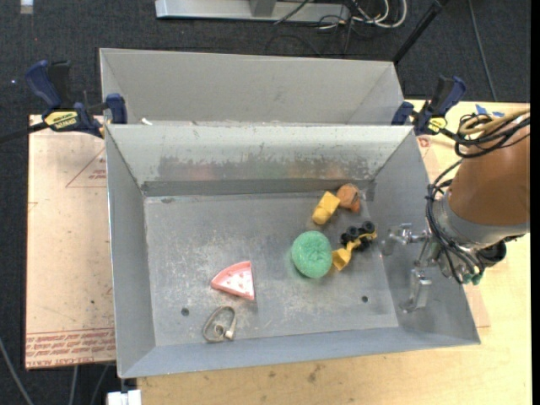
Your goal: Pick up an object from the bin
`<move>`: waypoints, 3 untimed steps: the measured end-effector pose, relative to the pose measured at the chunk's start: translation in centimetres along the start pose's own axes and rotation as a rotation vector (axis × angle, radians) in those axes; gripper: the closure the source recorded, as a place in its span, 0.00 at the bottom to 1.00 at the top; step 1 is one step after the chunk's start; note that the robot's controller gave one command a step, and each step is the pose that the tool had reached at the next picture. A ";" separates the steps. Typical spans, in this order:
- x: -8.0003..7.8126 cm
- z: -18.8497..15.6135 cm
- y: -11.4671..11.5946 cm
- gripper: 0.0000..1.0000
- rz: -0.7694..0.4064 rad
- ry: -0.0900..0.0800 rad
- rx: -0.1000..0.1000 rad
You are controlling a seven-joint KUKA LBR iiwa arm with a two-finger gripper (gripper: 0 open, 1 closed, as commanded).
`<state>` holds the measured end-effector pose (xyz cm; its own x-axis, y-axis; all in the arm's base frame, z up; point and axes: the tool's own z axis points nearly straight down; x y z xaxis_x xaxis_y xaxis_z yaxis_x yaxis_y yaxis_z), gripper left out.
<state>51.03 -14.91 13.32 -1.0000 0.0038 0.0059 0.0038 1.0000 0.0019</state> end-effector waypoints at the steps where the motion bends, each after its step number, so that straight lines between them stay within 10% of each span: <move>1: -0.2 -0.4 0.1 0.00 -0.005 -0.007 0.001; 3: -10.5 1.9 3.3 0.00 -0.368 -0.012 0.003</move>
Offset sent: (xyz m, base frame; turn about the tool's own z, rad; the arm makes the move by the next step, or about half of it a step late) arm 0.0966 0.0356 -0.0065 -0.2319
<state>61.54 -11.63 11.33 -0.9344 -0.3563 -0.0063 -0.3563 0.9344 -0.0013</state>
